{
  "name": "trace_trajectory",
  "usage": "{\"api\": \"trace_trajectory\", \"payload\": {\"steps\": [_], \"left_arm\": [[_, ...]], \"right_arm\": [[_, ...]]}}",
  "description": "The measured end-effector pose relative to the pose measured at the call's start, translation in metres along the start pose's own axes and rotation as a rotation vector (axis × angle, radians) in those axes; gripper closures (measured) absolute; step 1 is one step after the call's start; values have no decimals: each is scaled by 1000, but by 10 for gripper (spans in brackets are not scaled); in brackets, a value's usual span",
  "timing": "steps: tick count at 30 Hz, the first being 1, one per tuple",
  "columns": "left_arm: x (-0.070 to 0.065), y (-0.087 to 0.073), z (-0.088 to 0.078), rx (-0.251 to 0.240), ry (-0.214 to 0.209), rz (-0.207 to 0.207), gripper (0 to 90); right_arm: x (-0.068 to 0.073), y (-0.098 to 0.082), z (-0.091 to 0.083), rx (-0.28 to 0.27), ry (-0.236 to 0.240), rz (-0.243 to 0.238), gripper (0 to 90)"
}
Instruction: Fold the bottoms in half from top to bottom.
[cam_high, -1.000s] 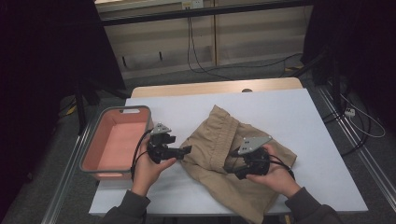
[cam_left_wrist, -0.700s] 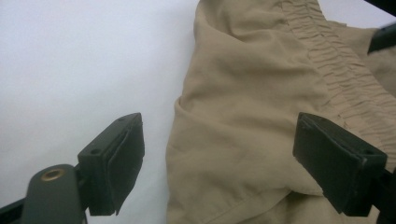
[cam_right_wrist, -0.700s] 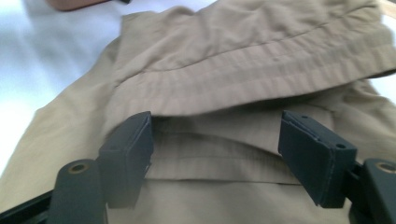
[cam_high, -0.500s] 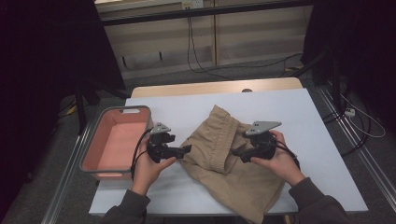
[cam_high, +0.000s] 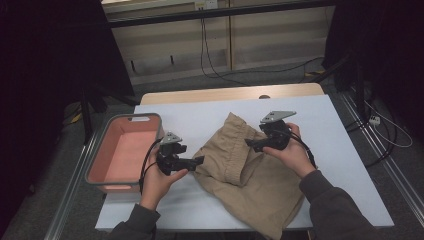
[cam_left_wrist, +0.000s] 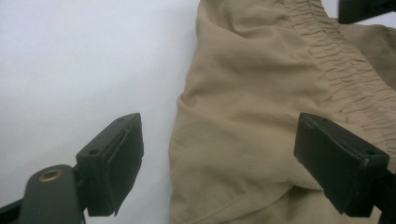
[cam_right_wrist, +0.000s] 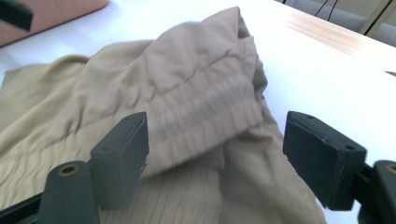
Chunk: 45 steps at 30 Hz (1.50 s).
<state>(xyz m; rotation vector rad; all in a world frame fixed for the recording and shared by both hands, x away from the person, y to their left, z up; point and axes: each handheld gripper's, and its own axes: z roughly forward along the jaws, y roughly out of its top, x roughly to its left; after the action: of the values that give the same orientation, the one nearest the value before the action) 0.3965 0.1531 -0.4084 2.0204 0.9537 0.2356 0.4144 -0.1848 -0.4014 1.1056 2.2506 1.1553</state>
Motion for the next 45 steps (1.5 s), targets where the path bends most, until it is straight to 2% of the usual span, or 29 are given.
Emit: {"api": "trace_trajectory", "payload": {"steps": [3,6,10,13,15,20,22,26,28,30,34,37,42,45], "left_arm": [[0,0,-1,-6,-1,-1,160],[1,0,-3,-6,2,4,160],[1,0,-5,-12,1,-1,160],[2,0,-6,-15,2,-8,160],[3,0,-7,-13,6,2,160],[2,1,-8,-17,8,2,160],[2,2,-9,-20,7,2,160],[1,2,-10,-28,11,-4,161],[2,2,-11,-24,12,0,161],[3,1,-11,-20,13,2,161],[3,1,-11,-21,14,1,161],[3,0,-11,-24,16,-7,161],[2,0,-10,-16,18,1,161],[2,0,-8,-14,15,1,161]], "right_arm": [[0,6,9,8,-15,-17,224],[0,12,18,-2,8,6,226],[-1,18,28,22,-19,-20,272],[-3,16,32,35,-1,-8,371],[-3,15,33,54,16,-4,424],[-3,11,31,78,-10,-33,577],[-4,9,29,81,-7,-34,657],[-6,7,23,69,9,-19,733],[-6,6,17,55,24,-14,749],[-5,6,11,63,14,-32,750],[-2,6,-5,46,15,-38,750],[0,0,-13,49,51,-43,749],[2,-18,-17,58,60,-4,749],[0,-30,-17,42,71,26,743]]}}
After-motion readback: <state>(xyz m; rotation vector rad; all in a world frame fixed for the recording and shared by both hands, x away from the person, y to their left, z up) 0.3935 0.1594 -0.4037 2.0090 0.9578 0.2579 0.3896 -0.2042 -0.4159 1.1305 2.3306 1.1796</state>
